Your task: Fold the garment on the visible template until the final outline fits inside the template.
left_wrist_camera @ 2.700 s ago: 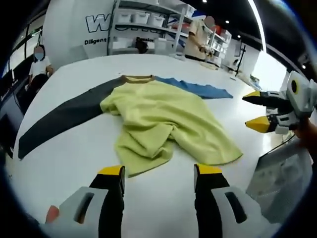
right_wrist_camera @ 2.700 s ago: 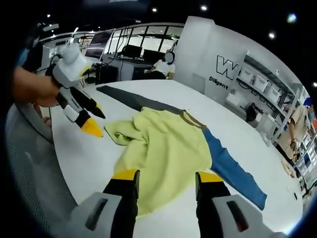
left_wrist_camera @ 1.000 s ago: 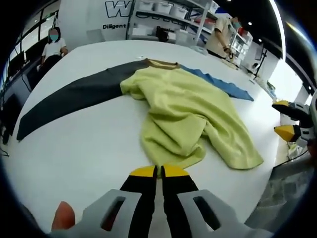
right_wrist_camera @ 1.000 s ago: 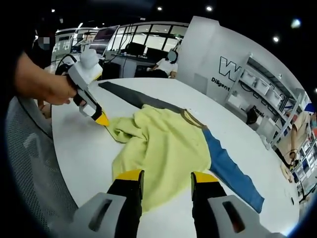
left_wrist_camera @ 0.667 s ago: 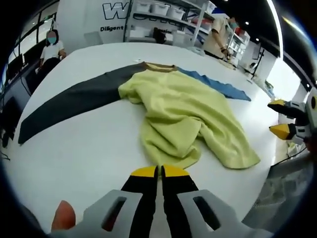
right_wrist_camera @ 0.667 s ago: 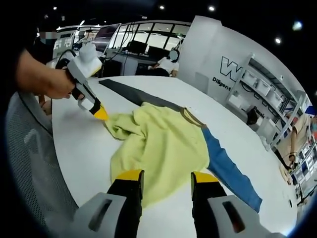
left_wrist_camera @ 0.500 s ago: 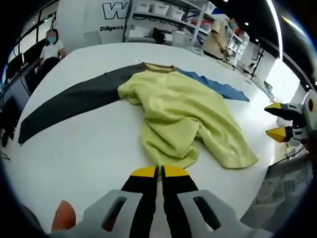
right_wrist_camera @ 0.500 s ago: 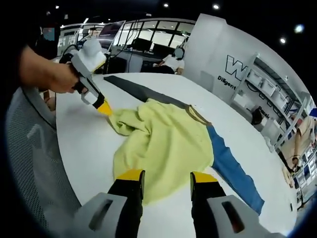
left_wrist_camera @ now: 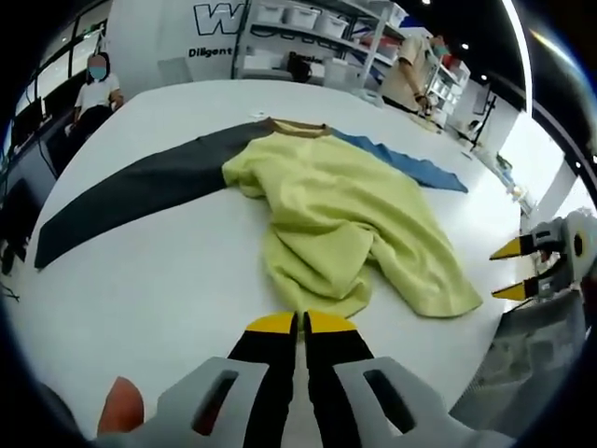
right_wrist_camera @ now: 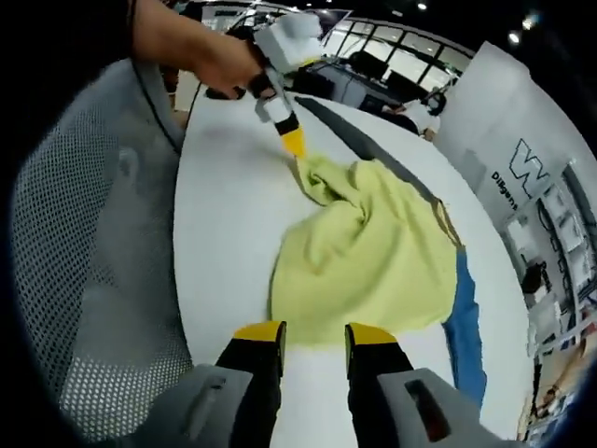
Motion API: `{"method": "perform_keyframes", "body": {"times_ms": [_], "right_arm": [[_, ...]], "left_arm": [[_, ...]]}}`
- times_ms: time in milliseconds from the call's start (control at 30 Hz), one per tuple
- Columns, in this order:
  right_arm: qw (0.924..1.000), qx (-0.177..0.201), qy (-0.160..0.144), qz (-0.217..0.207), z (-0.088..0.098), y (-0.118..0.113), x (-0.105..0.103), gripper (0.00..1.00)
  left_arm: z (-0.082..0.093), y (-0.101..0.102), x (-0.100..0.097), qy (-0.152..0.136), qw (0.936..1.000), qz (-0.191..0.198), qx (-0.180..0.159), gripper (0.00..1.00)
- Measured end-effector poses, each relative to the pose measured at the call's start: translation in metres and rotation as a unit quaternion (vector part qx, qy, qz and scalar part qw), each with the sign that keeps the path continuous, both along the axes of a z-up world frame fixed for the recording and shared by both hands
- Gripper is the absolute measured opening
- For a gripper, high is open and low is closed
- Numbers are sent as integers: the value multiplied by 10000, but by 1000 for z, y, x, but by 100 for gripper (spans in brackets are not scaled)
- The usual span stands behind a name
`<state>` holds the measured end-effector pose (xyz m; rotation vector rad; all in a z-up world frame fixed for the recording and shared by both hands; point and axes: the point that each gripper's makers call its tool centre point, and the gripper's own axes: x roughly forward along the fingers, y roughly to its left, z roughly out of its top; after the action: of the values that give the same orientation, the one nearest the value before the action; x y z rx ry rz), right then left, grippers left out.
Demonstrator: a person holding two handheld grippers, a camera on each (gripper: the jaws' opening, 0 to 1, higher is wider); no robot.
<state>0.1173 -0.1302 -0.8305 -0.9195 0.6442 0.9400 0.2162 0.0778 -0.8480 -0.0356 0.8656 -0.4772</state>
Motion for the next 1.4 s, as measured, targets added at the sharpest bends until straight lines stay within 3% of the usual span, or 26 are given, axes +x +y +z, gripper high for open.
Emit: {"method": "perform_keyframes", "body": {"times_ms": [133, 200, 667, 867, 1167, 1233, 1400], "right_arm": [[9988, -349, 75, 335, -12, -3, -9, 21], [9955, -739, -33, 590, -20, -8, -9, 20], [9931, -762, -173, 872, -29, 1, -1, 14], [9927, -645, -207, 1001, -28, 10, 1, 1], [9996, 140, 154, 188, -13, 8, 4, 0], [9983, 405, 334, -261, -6, 0, 7, 0], [9971, 410, 368, -533, -8, -11, 18, 0]], "left_arm": [[0, 0, 0, 8, 10000, 6, -3, 0], [0, 0, 0, 13, 10000, 17, -7, 0], [0, 0, 0, 23, 10000, 40, -34, 0], [-1, -1, 0, 21, 10000, 17, -25, 0], [1, -1, 0, -9, 10000, 11, -32, 0], [5, -2, -1, -38, 10000, -35, -27, 0], [12, -2, -6, -68, 9999, -140, -11, 0]]}}
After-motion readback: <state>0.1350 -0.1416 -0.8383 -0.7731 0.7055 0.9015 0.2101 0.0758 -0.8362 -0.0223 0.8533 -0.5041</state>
